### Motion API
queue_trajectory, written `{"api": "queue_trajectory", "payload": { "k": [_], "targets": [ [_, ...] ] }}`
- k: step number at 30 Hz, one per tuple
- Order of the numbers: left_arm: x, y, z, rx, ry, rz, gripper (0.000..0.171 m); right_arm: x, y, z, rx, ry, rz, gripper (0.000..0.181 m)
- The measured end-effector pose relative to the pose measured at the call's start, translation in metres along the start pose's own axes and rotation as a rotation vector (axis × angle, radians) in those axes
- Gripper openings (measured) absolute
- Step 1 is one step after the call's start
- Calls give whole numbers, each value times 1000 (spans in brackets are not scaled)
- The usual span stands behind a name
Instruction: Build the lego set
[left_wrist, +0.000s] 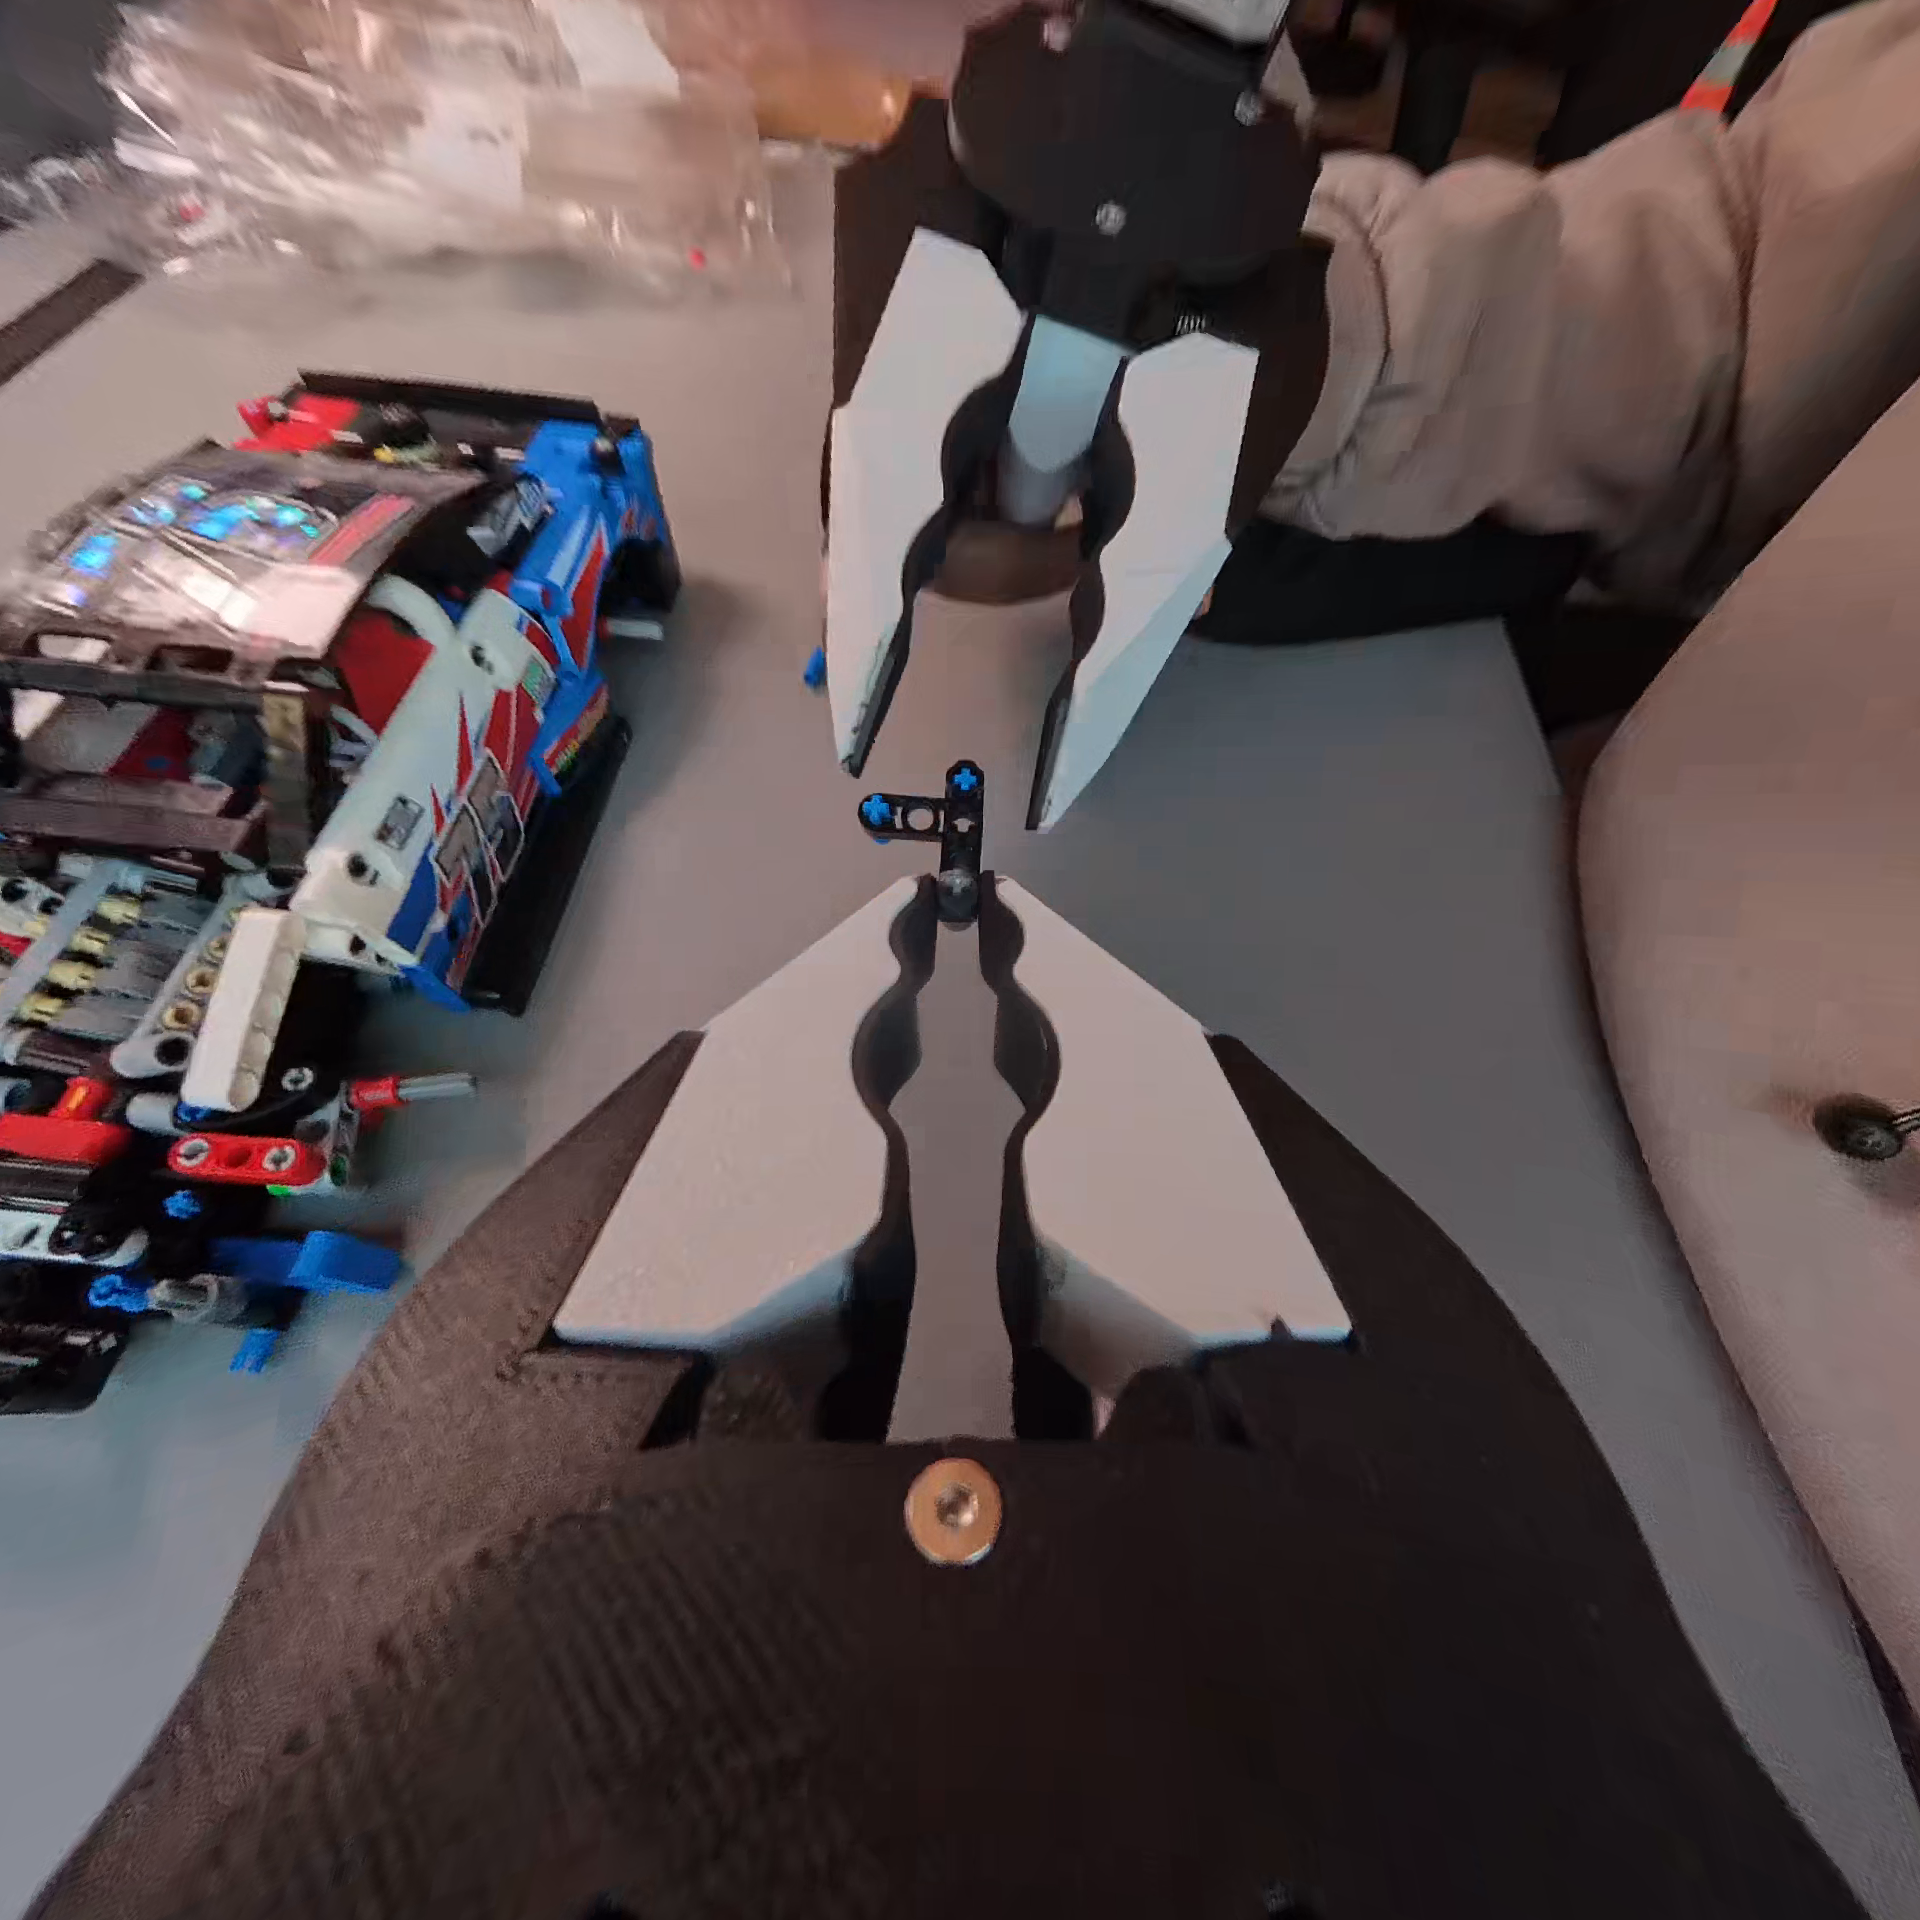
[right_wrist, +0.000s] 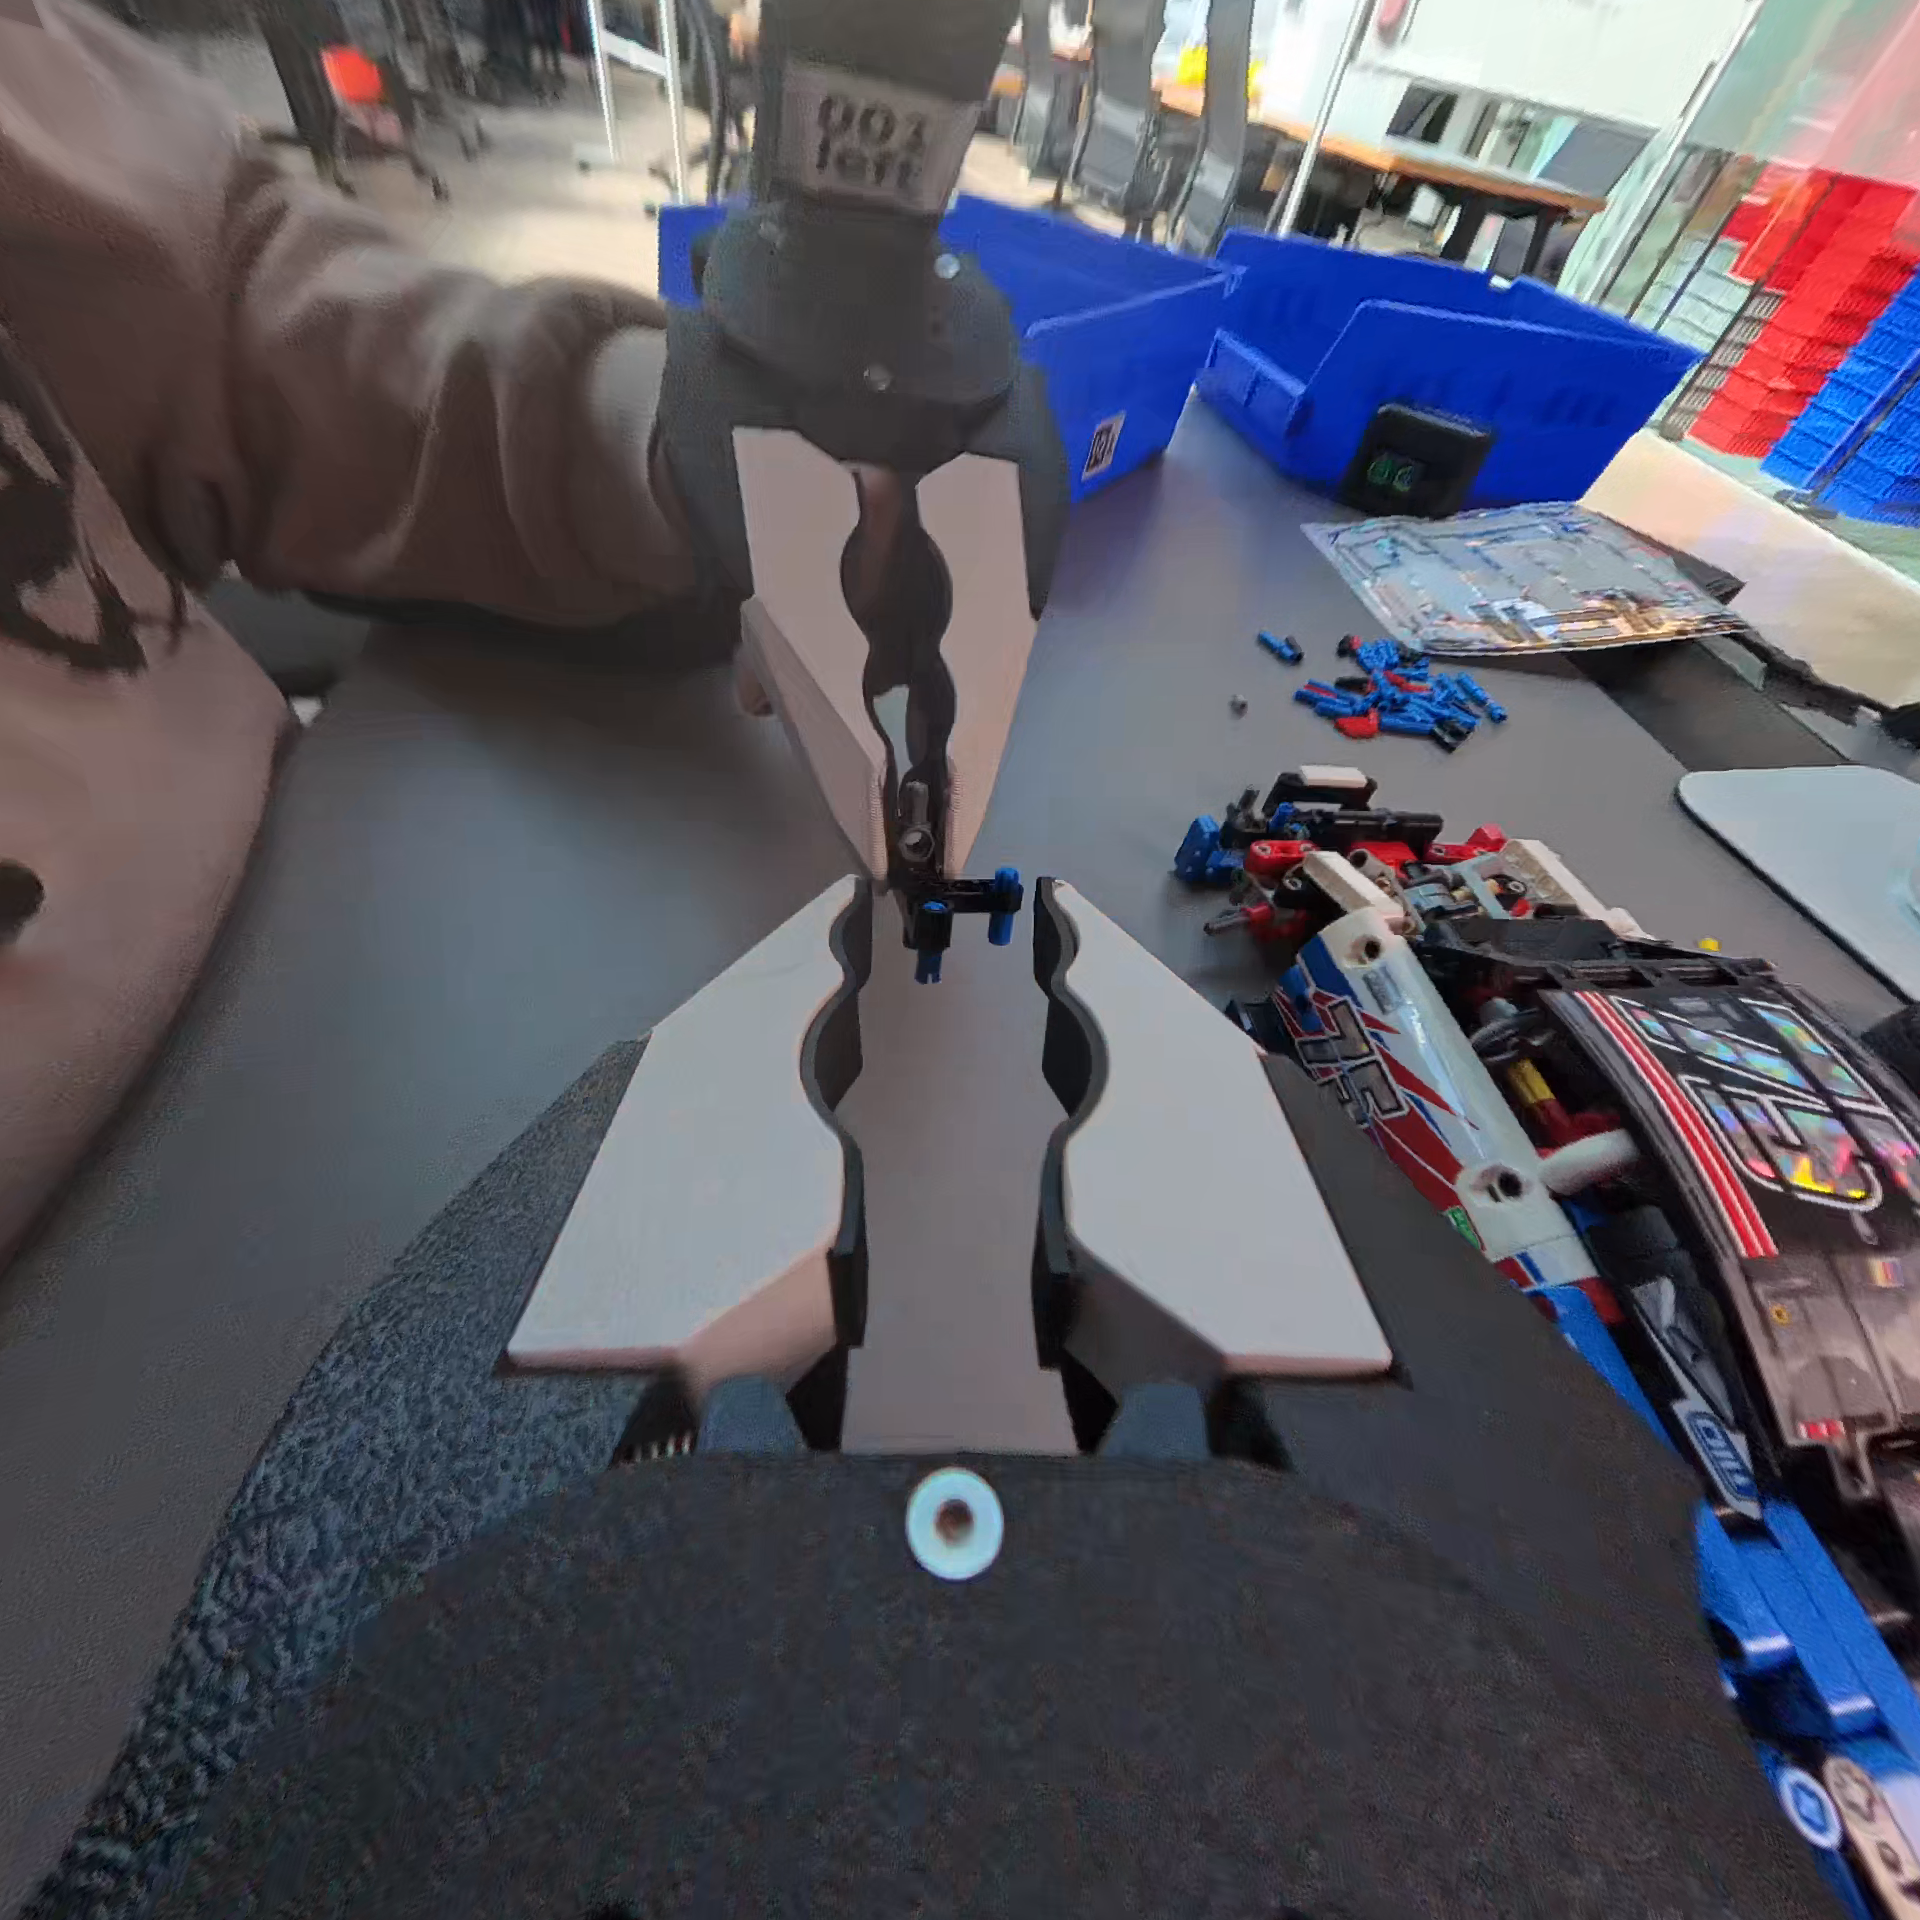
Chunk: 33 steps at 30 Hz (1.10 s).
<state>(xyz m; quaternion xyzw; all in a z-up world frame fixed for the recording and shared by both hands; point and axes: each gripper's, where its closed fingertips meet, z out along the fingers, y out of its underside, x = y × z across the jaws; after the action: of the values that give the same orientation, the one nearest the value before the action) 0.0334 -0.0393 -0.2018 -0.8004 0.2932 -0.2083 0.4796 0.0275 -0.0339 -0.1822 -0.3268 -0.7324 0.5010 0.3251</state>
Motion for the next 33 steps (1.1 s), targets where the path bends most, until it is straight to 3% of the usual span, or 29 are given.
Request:
{"api": "queue_trajectory", "payload": {
  "k": [5, 12, 26, 30, 33],
  "targets": [
    [9, 34, 20, -176, 24, 33, 6, -16, 47, 13, -303, 0, -202, 22],
    [9, 40, 27, -194, 4, 81, 6, -17, 62, 13, -398, -1, -241, 22],
    [5, 41, 28, -187, -11, 66, 8, -14, 69, 12, -439, 9, -205, 23],
    [2, 41, 28, -190, -38, 74, 6, -10, 56, 5, -370, 1, -142, 32],
    [-2, 40, 26, -188, -66, 82, 6, 16, 38, -18, -278, 78, -53, 32]
  ]
}}
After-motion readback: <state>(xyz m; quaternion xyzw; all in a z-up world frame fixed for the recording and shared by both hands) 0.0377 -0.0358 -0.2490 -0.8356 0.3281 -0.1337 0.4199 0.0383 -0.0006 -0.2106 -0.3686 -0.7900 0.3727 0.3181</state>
